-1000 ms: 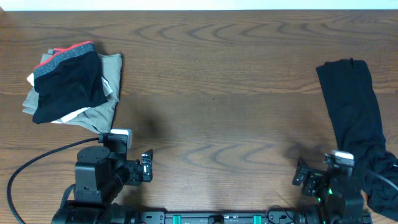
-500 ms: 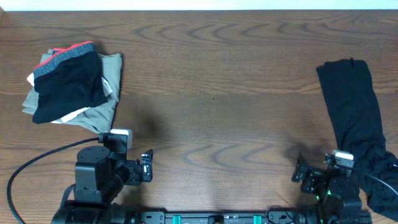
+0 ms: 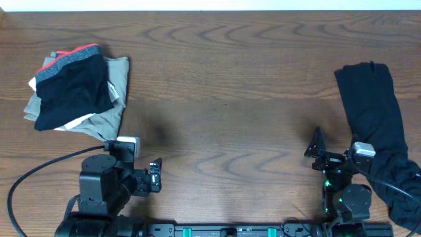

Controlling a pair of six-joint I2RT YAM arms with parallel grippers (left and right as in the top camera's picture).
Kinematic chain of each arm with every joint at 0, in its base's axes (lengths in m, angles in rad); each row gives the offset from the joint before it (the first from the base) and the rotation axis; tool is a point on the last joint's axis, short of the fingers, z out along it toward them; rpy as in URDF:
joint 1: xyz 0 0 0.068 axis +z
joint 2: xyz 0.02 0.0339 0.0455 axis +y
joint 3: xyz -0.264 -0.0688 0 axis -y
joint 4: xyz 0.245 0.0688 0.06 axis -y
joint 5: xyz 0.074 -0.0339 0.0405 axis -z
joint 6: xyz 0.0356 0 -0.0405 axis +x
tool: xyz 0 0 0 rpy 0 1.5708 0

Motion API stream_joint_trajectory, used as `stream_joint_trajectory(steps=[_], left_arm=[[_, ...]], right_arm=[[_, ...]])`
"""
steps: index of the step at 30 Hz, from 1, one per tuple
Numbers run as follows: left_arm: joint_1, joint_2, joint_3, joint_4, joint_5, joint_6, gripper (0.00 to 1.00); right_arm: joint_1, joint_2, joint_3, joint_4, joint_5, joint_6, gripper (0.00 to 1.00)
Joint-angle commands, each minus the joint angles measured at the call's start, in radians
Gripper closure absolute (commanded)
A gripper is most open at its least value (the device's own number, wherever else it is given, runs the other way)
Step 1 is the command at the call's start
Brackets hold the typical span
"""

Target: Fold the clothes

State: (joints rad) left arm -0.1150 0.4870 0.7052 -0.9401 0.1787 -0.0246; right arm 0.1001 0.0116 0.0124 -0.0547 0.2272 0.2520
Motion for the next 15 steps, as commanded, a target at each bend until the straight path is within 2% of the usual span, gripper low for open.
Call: stream_joint_trajectory(steps=[1,12,15], left_arm=[[0.0,-0.004,0.002,-0.003,-0.008,0.013,0.02],[0.0,-0.004,0.002,-0.003,-0.008,0.013,0.02],[0.0,-0.004,0.002,-0.003,-0.008,0.013,0.02]], right_arm=[[-0.017,-0.007,-0.007,0.014,0.028,-0.019,0.01],[-0.017,-0.007,-0.007,-0.008,-0.108,-0.06,0.01],[-0.017,-0.007,-0.007,-0.016,-0.163,-0.173,0.01]])
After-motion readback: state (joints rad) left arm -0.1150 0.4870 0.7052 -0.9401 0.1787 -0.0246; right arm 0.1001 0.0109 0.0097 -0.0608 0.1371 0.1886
